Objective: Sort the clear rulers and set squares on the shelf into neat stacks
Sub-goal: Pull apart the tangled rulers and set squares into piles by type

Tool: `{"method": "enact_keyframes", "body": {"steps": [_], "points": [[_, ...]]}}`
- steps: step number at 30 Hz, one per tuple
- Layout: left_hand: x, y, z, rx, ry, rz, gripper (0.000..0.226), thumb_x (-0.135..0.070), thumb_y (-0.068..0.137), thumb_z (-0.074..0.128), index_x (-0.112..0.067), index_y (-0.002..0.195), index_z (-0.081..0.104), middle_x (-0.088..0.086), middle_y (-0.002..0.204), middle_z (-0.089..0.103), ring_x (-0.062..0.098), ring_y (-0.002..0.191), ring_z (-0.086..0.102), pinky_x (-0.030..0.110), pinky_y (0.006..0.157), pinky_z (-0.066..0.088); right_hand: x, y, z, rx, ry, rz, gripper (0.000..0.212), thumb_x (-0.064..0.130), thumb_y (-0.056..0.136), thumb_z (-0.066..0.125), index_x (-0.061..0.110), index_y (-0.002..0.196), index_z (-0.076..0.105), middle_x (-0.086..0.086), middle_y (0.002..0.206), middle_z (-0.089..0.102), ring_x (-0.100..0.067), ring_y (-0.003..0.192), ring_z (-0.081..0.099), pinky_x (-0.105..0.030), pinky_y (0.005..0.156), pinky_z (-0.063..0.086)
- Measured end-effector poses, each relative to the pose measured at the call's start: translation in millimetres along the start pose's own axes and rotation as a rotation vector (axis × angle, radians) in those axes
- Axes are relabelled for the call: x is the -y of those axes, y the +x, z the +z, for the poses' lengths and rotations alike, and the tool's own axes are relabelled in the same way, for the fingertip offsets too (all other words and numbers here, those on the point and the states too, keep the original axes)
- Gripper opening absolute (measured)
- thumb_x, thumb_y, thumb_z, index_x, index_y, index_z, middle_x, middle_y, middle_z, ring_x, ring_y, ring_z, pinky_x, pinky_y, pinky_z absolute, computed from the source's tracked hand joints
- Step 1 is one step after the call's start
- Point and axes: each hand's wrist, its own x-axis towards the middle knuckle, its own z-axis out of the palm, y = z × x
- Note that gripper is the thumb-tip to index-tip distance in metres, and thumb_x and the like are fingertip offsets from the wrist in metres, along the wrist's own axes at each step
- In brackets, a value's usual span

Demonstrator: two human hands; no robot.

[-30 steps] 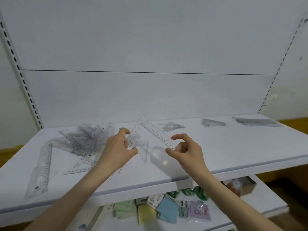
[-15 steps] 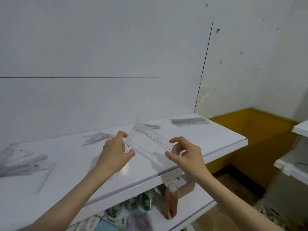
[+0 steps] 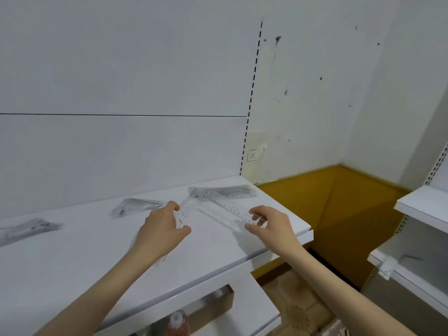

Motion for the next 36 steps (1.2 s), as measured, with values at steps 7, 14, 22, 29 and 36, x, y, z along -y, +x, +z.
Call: {"method": "enact_keyframes", "body": {"steps": [7, 14, 22, 29, 36], "points": [[14.1, 47.2, 13.2, -0.021, 0.056, -0.039, 0.041, -0.029, 0.076, 0.066, -0.021, 0.114, 0.052, -0.004, 0.078, 0.058, 0.015, 0.076, 0.056, 0.032, 0.065, 0.046, -34.3, 88.6, 22.0, 0.068, -0.032, 0.016, 0.044, 0.025, 0.083, 0.072, 0.014, 0.125, 0.062, 0.0, 0.119, 0.064, -0.012, 0.102, 0.057, -0.02, 0.086, 0.043], [21.9, 72.5, 11.1, 0.032, 0.034, 0.006, 0.04, -0.03, 0.079, 0.065, -0.025, 0.116, 0.053, -0.007, 0.082, 0.059, 0.007, 0.076, 0.053, 0.031, 0.071, 0.048, -49.9, 164.5, 41.4, 0.241, -0.139, -0.106, 0.04, 0.033, 0.079, 0.07, 0.019, 0.116, 0.069, 0.0, 0.119, 0.063, -0.017, 0.115, 0.053, -0.023, 0.089, 0.035], [10.9, 83.7, 34.1, 0.141, 0.022, 0.069, 0.044, -0.029, 0.08, 0.064, -0.029, 0.122, 0.053, -0.014, 0.085, 0.057, 0.004, 0.076, 0.052, 0.029, 0.076, 0.048, -48.7, 166.6, 42.9, 0.317, -0.088, -0.333, 0.074, 0.031, 0.077, 0.072, 0.026, 0.144, 0.04, 0.011, 0.147, 0.037, -0.008, 0.138, 0.026, -0.028, 0.115, 0.021], [-10.5, 80.7, 57.3, 0.214, 0.012, 0.195, 0.051, -0.041, 0.071, 0.056, -0.036, 0.121, 0.055, -0.014, 0.084, 0.056, 0.007, 0.071, 0.052, 0.028, 0.071, 0.049, -15.4, 157.6, 50.5, 0.448, -0.183, -0.763, 0.061, 0.042, 0.079, 0.074, 0.026, 0.134, 0.054, 0.009, 0.136, 0.055, -0.006, 0.129, 0.043, -0.026, 0.113, 0.021], [3.9, 68.5, 42.3, 0.128, 0.155, 0.144, 0.033, -0.042, 0.08, 0.062, -0.039, 0.112, 0.057, -0.019, 0.086, 0.057, 0.003, 0.075, 0.053, 0.023, 0.072, 0.046, -32.1, 156.8, 28.8, 0.527, -0.132, -0.626, 0.038, 0.037, 0.08, 0.075, 0.018, 0.113, 0.068, 0.009, 0.094, 0.069, 0.001, 0.077, 0.056, -0.017, 0.073, 0.045]]}}
